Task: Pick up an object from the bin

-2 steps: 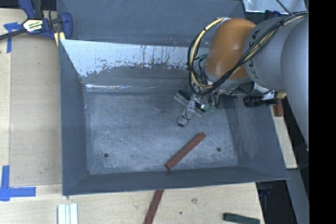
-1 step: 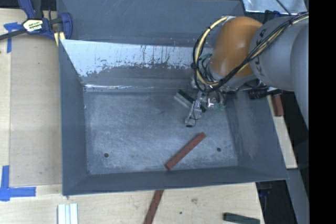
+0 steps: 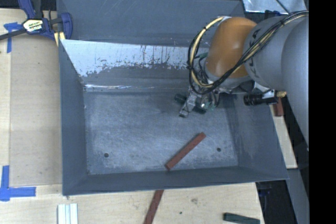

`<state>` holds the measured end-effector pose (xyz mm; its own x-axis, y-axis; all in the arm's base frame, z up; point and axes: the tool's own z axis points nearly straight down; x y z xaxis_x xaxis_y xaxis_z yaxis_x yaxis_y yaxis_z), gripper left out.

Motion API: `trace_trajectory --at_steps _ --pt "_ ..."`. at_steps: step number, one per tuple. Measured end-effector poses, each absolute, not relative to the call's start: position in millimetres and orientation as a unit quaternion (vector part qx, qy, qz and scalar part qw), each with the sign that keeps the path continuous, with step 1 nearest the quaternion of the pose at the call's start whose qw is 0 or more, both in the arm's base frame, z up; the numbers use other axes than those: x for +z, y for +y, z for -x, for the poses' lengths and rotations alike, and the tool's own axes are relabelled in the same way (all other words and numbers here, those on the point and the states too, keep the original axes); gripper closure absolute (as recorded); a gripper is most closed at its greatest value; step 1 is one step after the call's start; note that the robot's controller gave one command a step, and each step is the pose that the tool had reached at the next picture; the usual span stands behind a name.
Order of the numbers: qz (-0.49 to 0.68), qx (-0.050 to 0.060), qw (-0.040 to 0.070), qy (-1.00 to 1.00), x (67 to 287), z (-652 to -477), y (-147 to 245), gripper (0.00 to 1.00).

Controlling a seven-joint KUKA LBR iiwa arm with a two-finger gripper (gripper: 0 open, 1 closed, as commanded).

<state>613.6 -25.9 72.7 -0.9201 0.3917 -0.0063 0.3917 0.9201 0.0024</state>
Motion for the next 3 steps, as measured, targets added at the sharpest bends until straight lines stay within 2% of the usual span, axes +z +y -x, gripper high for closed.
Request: trace_trajectory --at_steps 2,3 --pt "-0.2 0.0 0.003 0.98 74.4 -613.2 -25.9 1.0" --pt "-0.2 0.0 0.0 0.98 82.3 -611.8 -26.0 1.0"
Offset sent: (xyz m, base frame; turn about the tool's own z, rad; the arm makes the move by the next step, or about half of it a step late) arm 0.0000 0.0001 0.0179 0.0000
